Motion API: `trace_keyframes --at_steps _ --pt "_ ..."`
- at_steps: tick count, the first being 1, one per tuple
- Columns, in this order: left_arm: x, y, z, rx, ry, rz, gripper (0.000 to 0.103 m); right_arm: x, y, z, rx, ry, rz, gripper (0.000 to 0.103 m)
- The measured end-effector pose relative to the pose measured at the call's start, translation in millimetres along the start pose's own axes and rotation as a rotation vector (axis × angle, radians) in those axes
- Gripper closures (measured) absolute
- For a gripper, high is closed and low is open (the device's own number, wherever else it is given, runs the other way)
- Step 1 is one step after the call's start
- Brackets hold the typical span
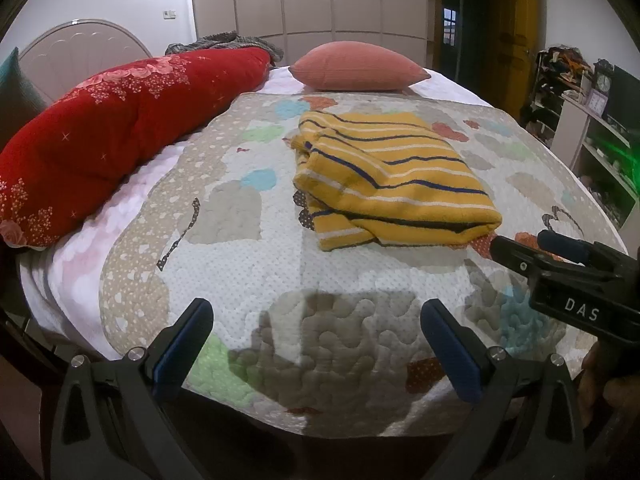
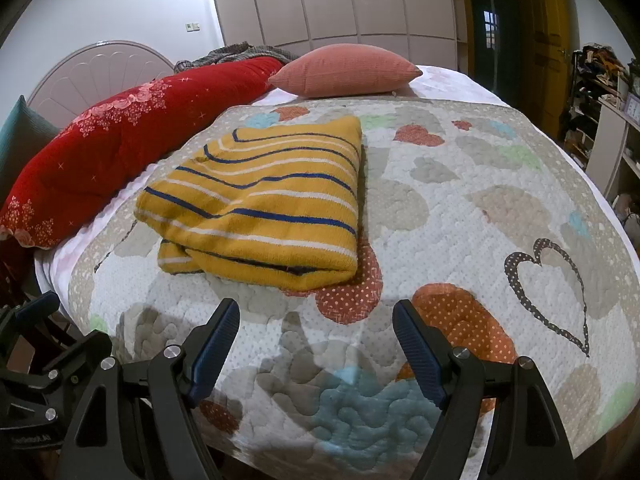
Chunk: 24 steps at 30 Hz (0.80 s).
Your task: Fold small clothes
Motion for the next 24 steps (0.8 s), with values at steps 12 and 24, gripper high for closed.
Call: trace_keyframes --at_steps 12,24 --pt "3.7 2.3 0.3 0.007 -0.006 -0.016 0.0 7.7 2.1 1.0 -0.002 0.005 -0.008 0.019" --pt "7.0 4.3 0.9 0.013 -0.009 -0.027 0.0 10.5 4.8 2.1 -0.005 0.015 -0.025 0.019"
Point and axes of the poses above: each gripper's, at about its wrist camera, not at the fingertips, and y roughly the way its jaws point, z to its right, x to its underside, the point moved 8 cm from there along y, roughly the way its jaws point, and after that the axes turned 13 degrees about z, right-handed, at the moved point
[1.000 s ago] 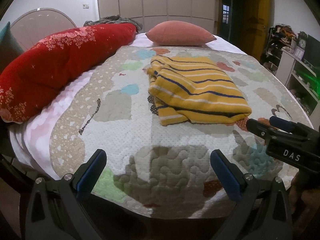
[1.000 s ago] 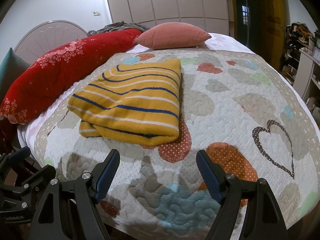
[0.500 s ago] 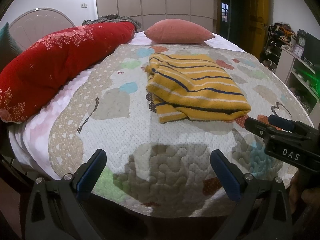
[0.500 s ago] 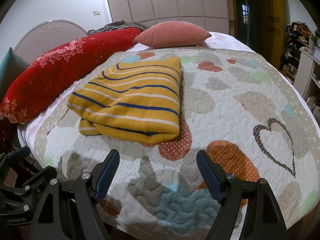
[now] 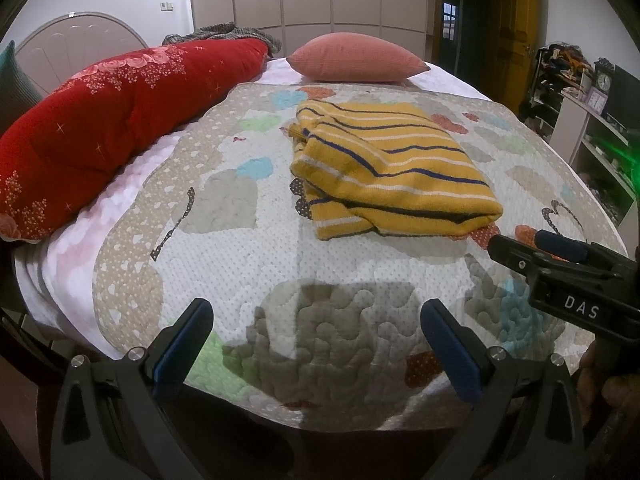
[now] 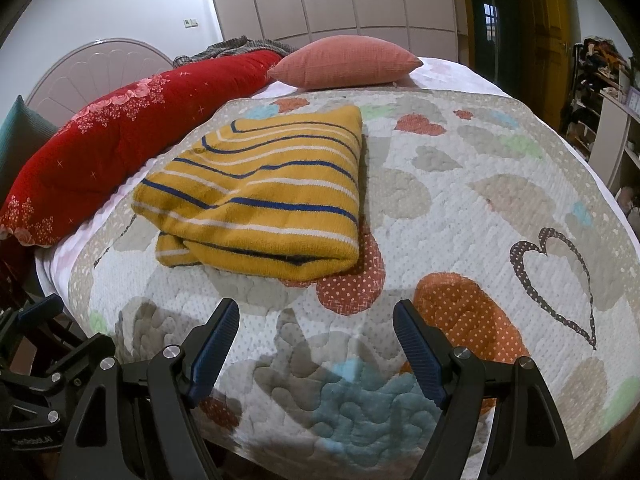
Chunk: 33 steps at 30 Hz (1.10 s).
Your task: Fold small clothes
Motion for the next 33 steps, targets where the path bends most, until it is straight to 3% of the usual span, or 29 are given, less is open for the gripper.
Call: trace_keyframes --at_steps 33 --pt "5.9 2.5 -2.1 0.012 -0.019 -0.018 0.0 5.2 2.6 -0.8 -0.004 0.001 -0.018 0.019"
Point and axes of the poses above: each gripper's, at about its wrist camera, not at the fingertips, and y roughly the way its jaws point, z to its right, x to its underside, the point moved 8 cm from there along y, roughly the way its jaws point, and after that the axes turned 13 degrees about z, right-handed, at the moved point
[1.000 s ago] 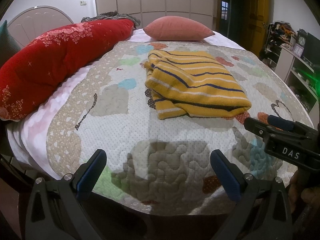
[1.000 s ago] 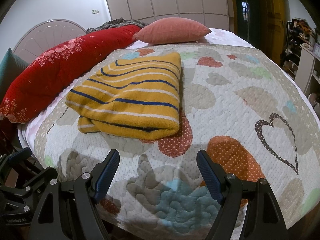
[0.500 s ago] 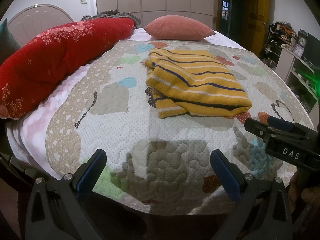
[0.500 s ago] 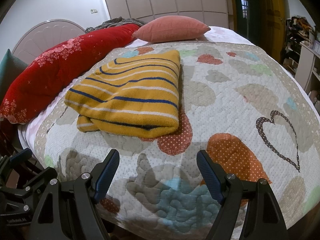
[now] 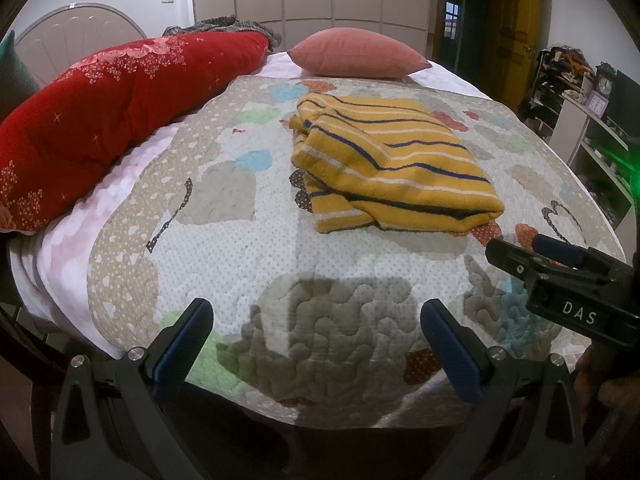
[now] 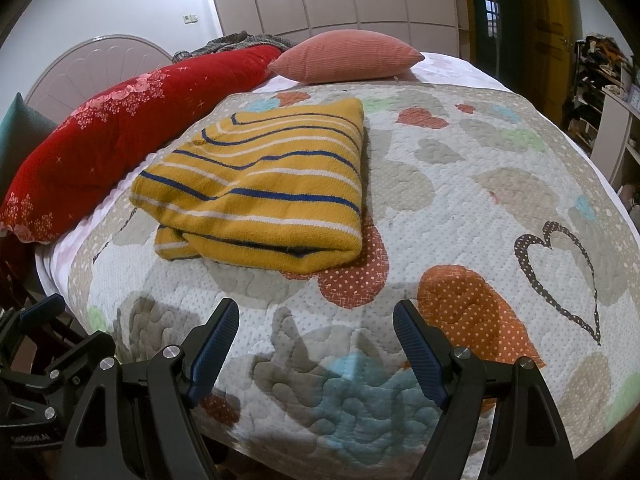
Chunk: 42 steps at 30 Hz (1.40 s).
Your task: Fold small clothes
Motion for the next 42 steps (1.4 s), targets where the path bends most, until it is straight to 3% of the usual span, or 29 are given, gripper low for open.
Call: trace_keyframes --at_steps 42 --pt "3.5 3.2 -3.8 0.003 -0.021 -0.013 0.0 -0.1 3.6 -5.8 -0.003 -0.07 0.002 0.019"
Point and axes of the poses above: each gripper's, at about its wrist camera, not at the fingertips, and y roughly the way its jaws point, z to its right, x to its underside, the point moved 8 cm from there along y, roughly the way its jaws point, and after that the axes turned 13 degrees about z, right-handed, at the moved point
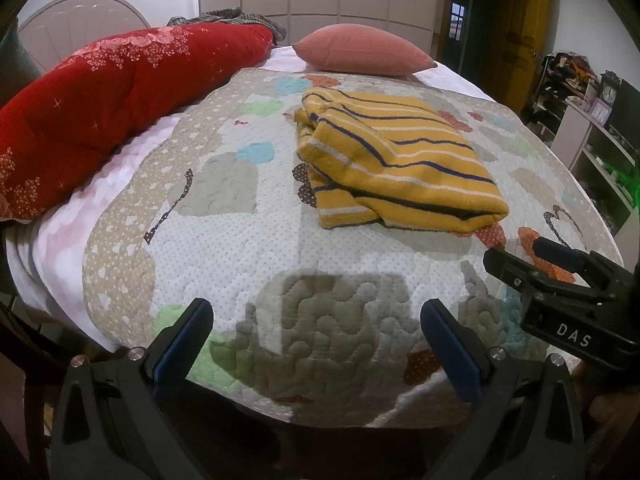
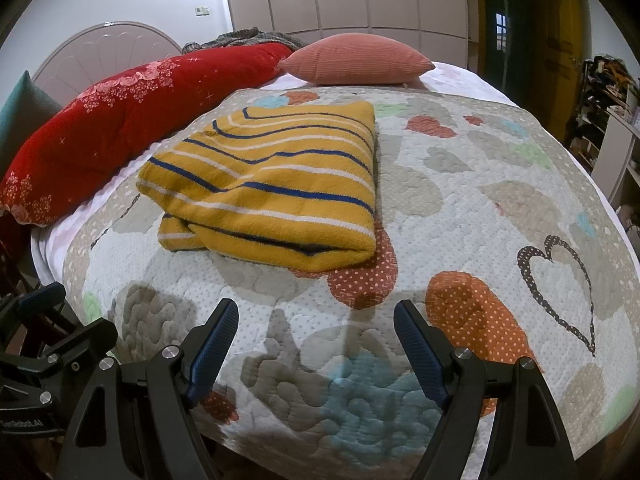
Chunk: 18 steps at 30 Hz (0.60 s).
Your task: Fold small clothes
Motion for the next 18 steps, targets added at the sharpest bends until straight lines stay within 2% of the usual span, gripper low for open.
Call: trace_keyframes --at_steps 11,15,18 --pt "0.4 -0.4 2.9 0.008 0.003 -0.001 0.0 1.9 -0.8 -0.3 0.009 -0.028 0.005 0.018" --pt "-3.2 2.6 4.0 0.039 -0.01 -0.001 0.0 2.0 0.5 -2.1 0.016 -0.031 0.002 0.018" --pt "-17.5 9.6 6.3 0.072 -0.004 0.009 0.0 -1.0 3.7 -3.8 0.025 -0.064 0.001 0.018"
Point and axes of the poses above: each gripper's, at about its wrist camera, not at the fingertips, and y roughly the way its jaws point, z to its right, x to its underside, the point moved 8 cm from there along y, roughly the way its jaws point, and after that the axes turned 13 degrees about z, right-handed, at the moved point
